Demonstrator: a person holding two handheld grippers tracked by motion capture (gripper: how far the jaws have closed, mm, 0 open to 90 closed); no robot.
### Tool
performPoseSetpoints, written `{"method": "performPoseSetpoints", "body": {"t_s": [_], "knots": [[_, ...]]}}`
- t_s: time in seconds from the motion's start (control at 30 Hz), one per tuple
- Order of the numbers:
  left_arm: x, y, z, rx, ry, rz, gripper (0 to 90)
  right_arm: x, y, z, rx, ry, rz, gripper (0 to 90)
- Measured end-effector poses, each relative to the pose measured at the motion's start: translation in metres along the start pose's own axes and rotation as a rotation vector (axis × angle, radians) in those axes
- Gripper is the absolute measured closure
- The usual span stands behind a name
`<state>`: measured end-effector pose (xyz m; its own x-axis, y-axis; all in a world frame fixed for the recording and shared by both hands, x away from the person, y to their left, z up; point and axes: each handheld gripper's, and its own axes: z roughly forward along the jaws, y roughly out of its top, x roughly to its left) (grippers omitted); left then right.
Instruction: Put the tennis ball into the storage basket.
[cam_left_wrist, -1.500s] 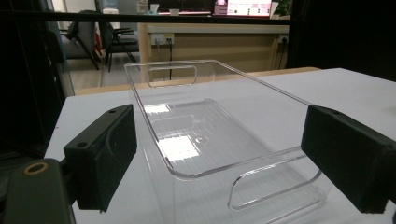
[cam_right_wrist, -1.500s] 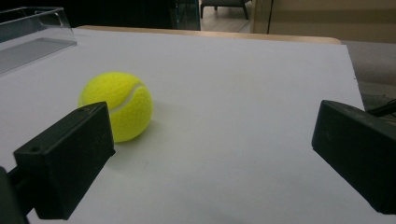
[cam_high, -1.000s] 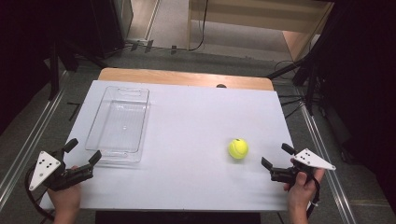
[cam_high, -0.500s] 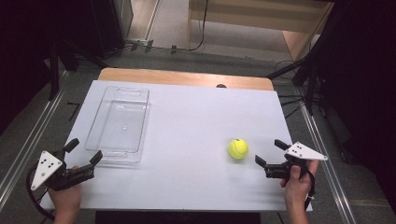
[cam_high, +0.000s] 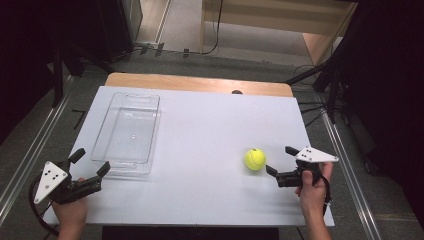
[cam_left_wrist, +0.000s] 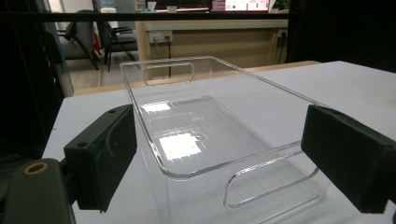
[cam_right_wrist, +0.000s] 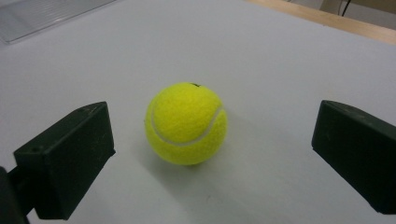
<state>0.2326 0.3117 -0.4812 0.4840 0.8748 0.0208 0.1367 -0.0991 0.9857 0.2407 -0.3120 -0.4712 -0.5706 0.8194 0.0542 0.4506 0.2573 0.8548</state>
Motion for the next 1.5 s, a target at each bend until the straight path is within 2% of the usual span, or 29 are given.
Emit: {"method": "performPoseSetpoints", "body": {"t_s": [0.83, 1.0, 1.37, 1.43, 1.5], "knots": [[-0.001, 0.000, 0.001, 0.000, -0.004, 0.003, 11.1, 0.007, 0.019, 0.037, 0.163, 0.070, -0.048, 0.0], [-0.001, 0.000, 0.001, 0.002, -0.005, 0.003, 11.1, 0.006, 0.024, 0.044, 0.207, 0.064, -0.047, 0.0], [-0.001, 0.000, 0.001, 0.002, -0.007, 0.006, 11.1, 0.004, 0.027, 0.056, 0.289, 0.084, -0.053, 0.0], [-0.001, 0.000, 0.001, 0.002, -0.007, 0.007, 11.1, 0.004, 0.028, 0.059, 0.323, 0.087, -0.047, 0.0], [-0.001, 0.000, 0.001, 0.002, -0.007, 0.006, 11.1, 0.004, 0.028, 0.060, 0.325, 0.088, -0.055, 0.0]]}}
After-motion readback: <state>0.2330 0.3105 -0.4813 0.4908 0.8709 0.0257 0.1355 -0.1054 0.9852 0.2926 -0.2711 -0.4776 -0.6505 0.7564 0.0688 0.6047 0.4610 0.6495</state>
